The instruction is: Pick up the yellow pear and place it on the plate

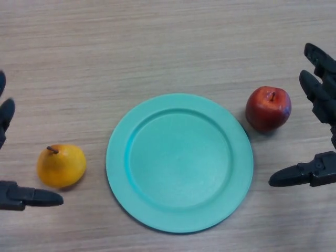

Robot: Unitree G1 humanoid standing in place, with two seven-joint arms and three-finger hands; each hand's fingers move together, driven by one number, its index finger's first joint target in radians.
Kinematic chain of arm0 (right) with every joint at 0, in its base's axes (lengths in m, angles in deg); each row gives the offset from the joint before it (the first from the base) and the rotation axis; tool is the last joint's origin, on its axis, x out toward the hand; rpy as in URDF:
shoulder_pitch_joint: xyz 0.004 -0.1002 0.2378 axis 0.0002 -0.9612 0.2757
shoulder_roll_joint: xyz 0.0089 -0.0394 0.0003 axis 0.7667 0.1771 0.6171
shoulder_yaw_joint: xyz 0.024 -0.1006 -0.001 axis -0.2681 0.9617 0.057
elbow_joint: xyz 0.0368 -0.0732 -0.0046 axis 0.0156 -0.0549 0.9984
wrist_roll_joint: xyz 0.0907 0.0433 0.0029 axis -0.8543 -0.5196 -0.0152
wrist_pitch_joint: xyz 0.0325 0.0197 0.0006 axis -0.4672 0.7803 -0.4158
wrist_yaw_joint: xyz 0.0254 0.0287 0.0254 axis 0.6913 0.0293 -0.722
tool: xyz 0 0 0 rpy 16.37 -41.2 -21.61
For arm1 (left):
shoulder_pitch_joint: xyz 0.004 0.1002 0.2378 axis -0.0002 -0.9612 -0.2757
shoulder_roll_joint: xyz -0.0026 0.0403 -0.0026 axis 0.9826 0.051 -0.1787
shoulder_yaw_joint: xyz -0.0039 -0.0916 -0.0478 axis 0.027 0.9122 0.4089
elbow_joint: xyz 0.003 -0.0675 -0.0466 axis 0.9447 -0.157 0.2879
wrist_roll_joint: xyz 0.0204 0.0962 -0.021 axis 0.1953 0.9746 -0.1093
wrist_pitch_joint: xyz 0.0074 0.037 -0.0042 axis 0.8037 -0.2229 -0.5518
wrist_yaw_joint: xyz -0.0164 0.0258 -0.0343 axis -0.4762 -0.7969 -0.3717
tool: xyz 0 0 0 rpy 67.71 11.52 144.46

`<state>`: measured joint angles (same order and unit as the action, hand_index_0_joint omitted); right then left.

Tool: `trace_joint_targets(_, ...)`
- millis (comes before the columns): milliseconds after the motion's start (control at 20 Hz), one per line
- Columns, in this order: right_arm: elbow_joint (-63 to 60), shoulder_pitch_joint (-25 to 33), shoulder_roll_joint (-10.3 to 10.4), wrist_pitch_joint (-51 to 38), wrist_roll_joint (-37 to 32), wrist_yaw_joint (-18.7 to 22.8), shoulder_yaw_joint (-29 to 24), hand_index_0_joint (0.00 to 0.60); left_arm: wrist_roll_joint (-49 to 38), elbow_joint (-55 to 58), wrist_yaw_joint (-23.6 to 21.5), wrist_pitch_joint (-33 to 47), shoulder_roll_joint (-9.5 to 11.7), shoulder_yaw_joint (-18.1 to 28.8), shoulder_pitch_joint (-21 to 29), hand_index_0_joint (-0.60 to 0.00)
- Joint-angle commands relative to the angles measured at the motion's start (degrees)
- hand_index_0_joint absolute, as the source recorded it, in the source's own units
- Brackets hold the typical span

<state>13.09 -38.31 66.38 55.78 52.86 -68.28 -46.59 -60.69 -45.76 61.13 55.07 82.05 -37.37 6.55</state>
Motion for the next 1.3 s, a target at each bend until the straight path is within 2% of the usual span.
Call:
trace_joint_targets(50,2.41,1.78,-1.83,-6.74,-2.61,0.43,-2.76,0.0,3.17,-3.17,-1.46,13.78,3.11,1.78,1.04,0.0)
trace_joint_targets(200,1.56,1.78,-1.79,-8.05,-2.23,0.71,-2.78,0.0,5.61,-10.88,-3.81,18.08,4.62,0.31,2.83,0.0)
trace_joint_targets(350,1.34,1.48,-1.64,-8.35,-2.67,1.1,-2.88,0.0,9.7,-21.77,-8.45,24.19,6.66,-3.66,6.66,0.0)
trace_joint_targets(400,1.41,1.24,-1.54,-8.61,-2.85,1.12,-2.96,0.0,9.81,-23.15,-8.67,24.45,7.05,-4.26,7.31,0.0)
trace_joint_targets(600,1.26,1.07,-1.49,-7.47,-3.47,1.87,-3.0,0.0,11.96,-31.91,-11.26,27.73,7.86,-7.91,11.37,0.0)
trace_joint_targets(700,2.2,1.7,-1.93,-6.32,-3.76,2.1,-3.55,0.0,15.32,-37.1,-14.65,30.59,7.98,-9.46,13.18,0.0)
trace_joint_targets(750,2.21,1.68,-1.93,-6.35,-3.76,2.08,-3.58,0.0,15.35,-37.4,-14.65,30.74,8.02,-9.58,13.28,-0.1)
trace_joint_targets(800,2.25,1.62,-1.96,-6.48,-3.66,2.01,-3.67,0.0,15.2,-38.37,-14.49,31.19,8.11,-9.89,13.64,-0.25)
trace_joint_targets(850,2.25,1.47,-1.95,-6.68,-3.53,1.9,-3.75,0.0,15.23,-39.52,-14.63,31.9,8.18,-10.19,14.13,-0.35)
trace_joint_targets(900,2.19,1.13,-1.88,-6.98,-3.24,1.74,-3.83,0.0,16.24,-42.21,-15.75,33.84,8.2,-11.09,15.32,-0.5)
trace_joint_targets(950,2.55,0.73,-1.92,-6.99,-2.86,1.44,-4.09,0.0,17.84,-45.49,-17.87,36.54,8.15,-12.32,16.99,-0.6)
trace_joint_targets(1200,4.34,-0.12,-1.69,-5.42,-2.97,1.09,-4.55,0.0,20.04,-47.71,-20.86,41.34,7.52,-13.7,18.39,-0.6)
trace_joint_targets(1300,4.83,-0.42,-1.65,-5.26,-2.66,1.0,-4.68,0.0,18.43,-44.32,-18.76,39.41,8.01,-13.03,17.15,-0.6)
